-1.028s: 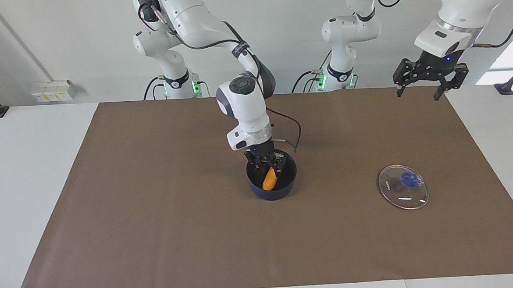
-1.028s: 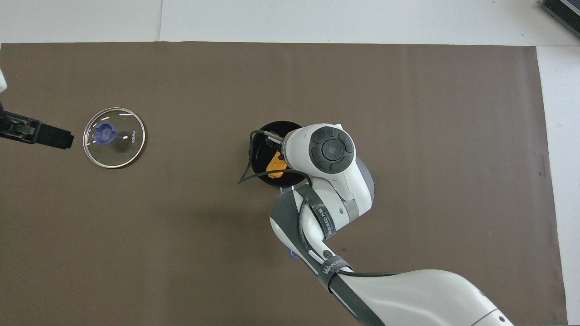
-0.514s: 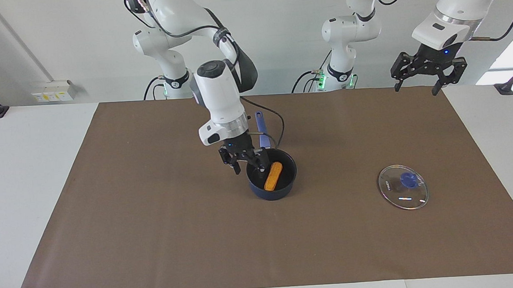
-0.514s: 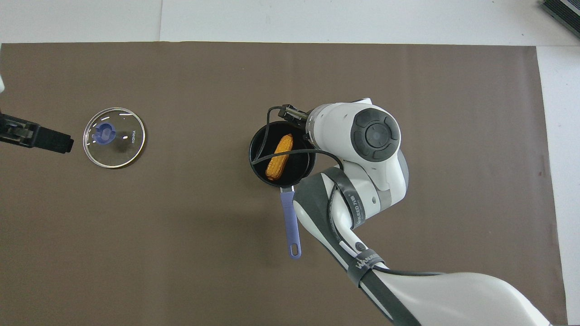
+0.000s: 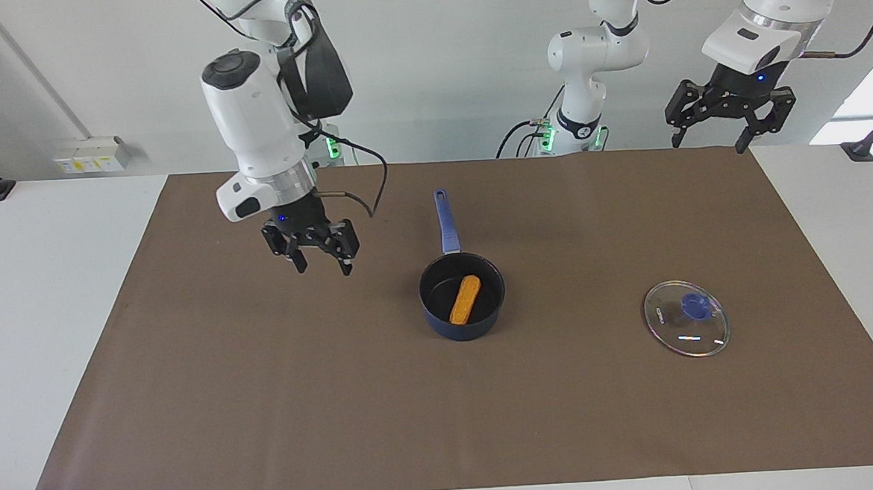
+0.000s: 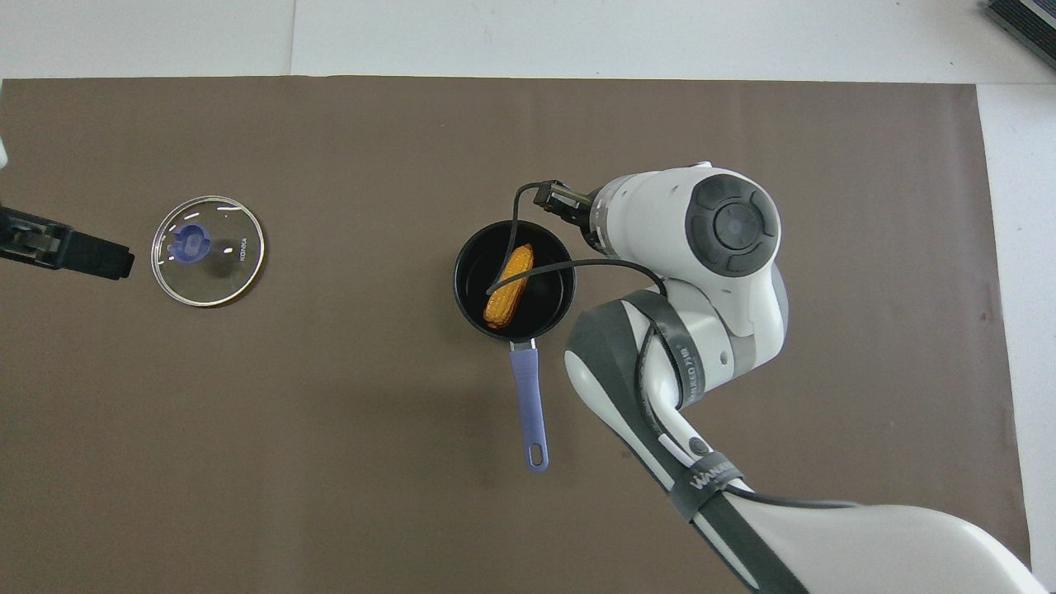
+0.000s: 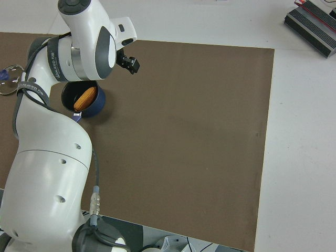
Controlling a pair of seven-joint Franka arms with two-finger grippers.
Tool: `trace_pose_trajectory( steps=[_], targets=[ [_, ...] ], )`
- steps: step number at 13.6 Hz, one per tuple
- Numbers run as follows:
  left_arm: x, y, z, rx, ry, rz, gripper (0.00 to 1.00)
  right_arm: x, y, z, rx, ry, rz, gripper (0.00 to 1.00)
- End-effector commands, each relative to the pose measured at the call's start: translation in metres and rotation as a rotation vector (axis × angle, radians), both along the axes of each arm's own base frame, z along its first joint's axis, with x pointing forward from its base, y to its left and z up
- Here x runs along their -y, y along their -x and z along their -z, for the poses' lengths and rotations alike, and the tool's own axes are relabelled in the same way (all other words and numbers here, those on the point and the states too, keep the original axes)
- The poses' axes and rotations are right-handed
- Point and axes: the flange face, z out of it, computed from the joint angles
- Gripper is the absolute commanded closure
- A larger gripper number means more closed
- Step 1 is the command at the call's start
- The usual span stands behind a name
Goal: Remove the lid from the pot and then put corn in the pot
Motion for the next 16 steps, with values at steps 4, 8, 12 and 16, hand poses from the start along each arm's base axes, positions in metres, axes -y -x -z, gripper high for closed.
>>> trace_pose_trajectory(
  steps=[4,8,12,16],
  targets=[
    [-0.007,0.008,-0.002,-0.009,0.007,-0.067,0.0,0.088,0.046,-0.053,-0.067,0.074,-0.126,0.0],
    [-0.005,0.004,-0.003,0.011,0.01,-0.062,0.0,0.127,0.061,-0.094,-0.083,0.092,-0.213,0.0],
    [-0.002,0.006,-0.004,0.009,0.002,-0.054,0.0,0.135,0.075,-0.092,-0.11,0.088,-0.258,0.0],
    [0.014,0.011,-0.007,0.007,-0.007,-0.024,0.0,0.127,0.075,-0.093,-0.107,0.089,-0.267,0.0]
  ],
)
